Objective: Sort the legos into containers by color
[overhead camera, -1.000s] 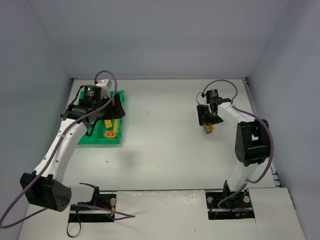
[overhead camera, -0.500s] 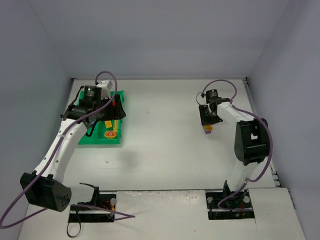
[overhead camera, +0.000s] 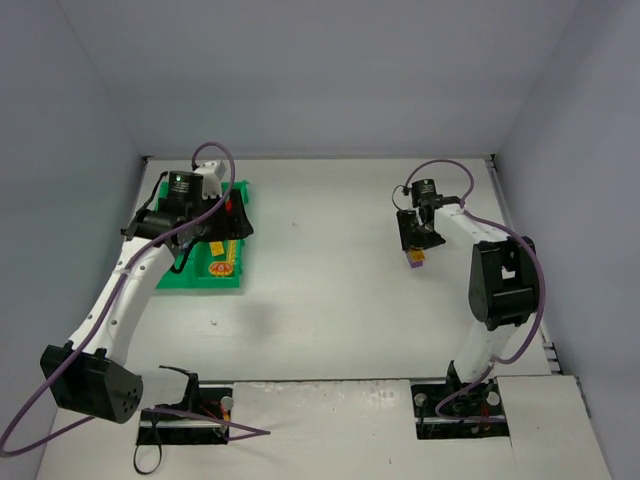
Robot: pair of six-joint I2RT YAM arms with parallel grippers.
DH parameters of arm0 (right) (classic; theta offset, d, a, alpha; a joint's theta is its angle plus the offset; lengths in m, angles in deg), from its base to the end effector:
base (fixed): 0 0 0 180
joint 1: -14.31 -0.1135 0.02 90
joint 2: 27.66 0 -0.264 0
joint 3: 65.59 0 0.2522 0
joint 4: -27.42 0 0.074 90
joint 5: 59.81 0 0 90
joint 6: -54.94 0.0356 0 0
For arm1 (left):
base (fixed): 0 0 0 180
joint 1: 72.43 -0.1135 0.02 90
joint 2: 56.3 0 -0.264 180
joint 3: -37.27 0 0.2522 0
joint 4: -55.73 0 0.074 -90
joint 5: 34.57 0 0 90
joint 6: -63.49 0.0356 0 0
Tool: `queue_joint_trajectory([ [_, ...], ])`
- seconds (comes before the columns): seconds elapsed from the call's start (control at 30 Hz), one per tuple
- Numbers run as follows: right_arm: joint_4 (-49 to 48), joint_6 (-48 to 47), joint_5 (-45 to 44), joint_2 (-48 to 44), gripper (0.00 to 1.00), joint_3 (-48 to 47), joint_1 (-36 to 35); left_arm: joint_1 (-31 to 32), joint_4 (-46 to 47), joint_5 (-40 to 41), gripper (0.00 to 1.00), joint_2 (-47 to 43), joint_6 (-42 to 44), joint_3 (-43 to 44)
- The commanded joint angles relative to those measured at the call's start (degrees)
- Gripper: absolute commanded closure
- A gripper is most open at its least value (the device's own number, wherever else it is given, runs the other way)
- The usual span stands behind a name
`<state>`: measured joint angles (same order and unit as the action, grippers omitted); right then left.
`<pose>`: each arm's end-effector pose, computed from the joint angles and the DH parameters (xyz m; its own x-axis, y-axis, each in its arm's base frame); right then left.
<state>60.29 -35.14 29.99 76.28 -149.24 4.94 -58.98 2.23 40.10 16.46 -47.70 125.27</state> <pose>0.3807 0.0627 0.1946 -0.7894 -0.1317 -0.5996 -0.1618 0.9868 -0.0036 0.2606 -0.0720 0.3648 -0.7156 -0.1873 -0.6729 0.1797 0.8816 -0.4365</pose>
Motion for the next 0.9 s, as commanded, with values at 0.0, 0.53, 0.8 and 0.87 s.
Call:
queue_joint_trajectory([
  [0.0,-0.31,0.08,-1.02,0.12,0.53,-0.16,0.31,-0.01,1.08,-0.84,0.34,-1.12,0.45,1.35],
  [0.53,-8.19,0.07,23.99,-13.75,1.00,0.80,0.14,0.08,11.24,-18.66,0.34,-1.65,-2.45,-0.67],
  [0.8,-23.48,12.08,50.02,-24.74,1.00,4.66,0.05,4.56,20.84,-28.69,0.34,-0.33,-4.12,-1.47],
  [0.87,-32.18,16.49,56.18,-26.15,1.00,8.00,-0.13,7.28,22.51,-29.58,0.34,0.20,-4.04,-0.15],
])
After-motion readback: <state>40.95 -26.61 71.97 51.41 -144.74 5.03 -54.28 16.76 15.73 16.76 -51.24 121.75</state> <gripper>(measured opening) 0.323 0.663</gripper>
